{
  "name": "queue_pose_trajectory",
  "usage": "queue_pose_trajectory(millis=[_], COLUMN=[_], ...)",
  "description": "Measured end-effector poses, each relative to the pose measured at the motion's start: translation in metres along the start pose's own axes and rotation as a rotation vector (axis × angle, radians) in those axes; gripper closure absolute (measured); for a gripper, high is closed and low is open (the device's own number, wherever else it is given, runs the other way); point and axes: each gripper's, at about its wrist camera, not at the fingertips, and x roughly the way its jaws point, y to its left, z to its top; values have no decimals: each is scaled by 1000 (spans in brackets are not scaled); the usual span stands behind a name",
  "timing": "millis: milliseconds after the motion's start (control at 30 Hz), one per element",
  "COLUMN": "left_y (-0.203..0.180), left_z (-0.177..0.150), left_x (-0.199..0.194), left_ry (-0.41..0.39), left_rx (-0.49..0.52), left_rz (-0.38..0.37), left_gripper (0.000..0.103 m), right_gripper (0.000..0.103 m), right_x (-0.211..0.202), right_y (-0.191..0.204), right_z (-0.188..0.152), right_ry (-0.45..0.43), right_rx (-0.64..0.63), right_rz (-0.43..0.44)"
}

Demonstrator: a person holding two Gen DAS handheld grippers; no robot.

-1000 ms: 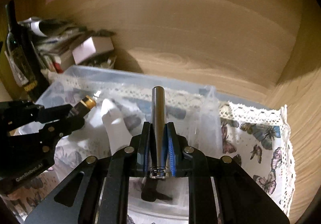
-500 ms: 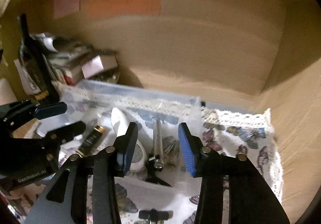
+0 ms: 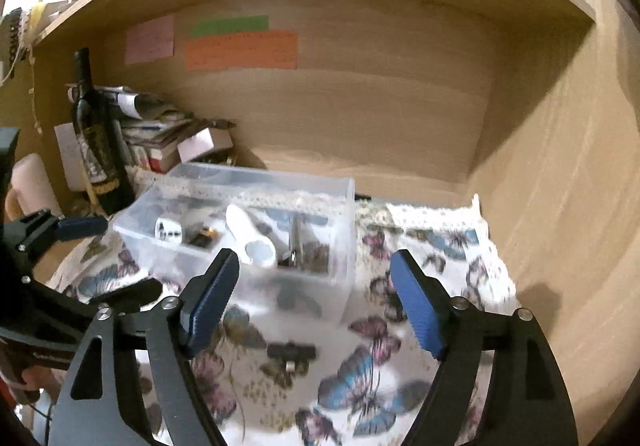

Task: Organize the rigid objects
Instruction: 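Grasp the black round grinder with the left gripper while the right grasps a black stick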

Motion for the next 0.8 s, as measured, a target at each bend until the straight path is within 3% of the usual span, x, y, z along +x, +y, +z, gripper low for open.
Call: queue_pose_trajectory(millis=[167,300,500,667,800], left_y=[-17,-32,-49,-56,-55], left_z=[-25,-40,-54,-65,-73], left_x=[7,11,18,25,25], left_ry=[59,105,128,174,173], left_rx=[3,5,23,53,71], left_rz=[-7,-57,-58,-85,-89], left_gripper=[4,4,6,40,60], right_gripper=[27,27,27,27,27], right_x=[-1,3,16,33,56], right_y=[-2,-5,-7,-2,5], right_z=[-22,-36,-49,-51,-50], right_ry=[35,70,125,176,237], right_rx=[15,21,34,22,-1], right_rz=[-5,-13,-4,30,58])
